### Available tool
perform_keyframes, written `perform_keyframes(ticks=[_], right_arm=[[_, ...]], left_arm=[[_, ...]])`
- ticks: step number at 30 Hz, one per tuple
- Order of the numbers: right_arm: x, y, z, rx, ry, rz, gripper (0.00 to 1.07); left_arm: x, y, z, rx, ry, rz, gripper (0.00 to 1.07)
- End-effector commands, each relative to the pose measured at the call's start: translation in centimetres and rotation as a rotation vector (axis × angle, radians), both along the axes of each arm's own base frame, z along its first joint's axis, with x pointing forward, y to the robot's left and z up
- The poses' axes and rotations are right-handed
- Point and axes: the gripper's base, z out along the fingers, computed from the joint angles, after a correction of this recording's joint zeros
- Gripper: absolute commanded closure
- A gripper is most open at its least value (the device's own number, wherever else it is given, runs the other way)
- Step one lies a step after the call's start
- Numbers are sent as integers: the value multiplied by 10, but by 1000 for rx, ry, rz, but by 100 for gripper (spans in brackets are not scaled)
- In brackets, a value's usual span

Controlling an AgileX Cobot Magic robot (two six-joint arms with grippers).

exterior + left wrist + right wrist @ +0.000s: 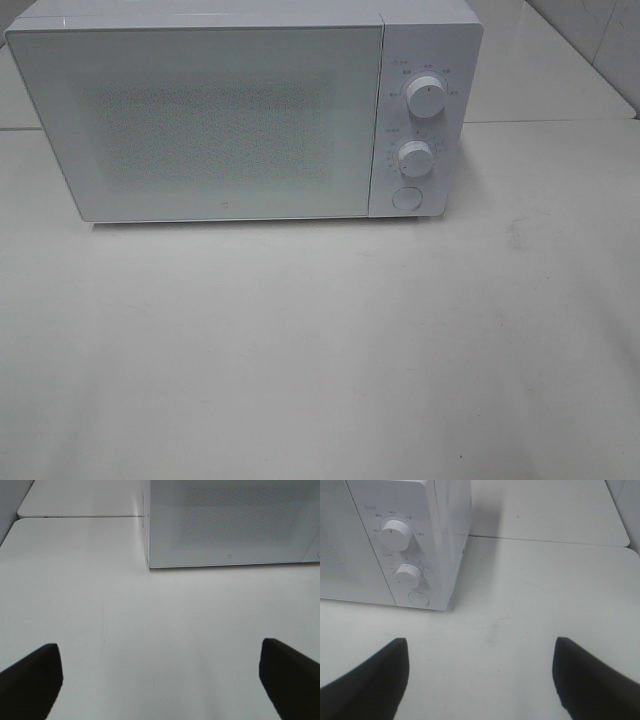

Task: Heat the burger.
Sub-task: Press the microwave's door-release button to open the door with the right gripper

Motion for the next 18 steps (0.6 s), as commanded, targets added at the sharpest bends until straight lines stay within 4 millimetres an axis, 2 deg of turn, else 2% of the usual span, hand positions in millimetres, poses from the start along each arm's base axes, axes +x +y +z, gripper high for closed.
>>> perform_keyframes(ticks=[1,5,18], right_arm=[[11,0,1,-4,-27,-5,32],[32,2,-9,-4,-26,-7,32],[78,6,-35,-3,-51,-12,32]], left_arm=[[-3,0,0,-3,-22,1,7],[-3,0,0,-3,-22,1,7],[-3,0,0,-3,-22,1,7]])
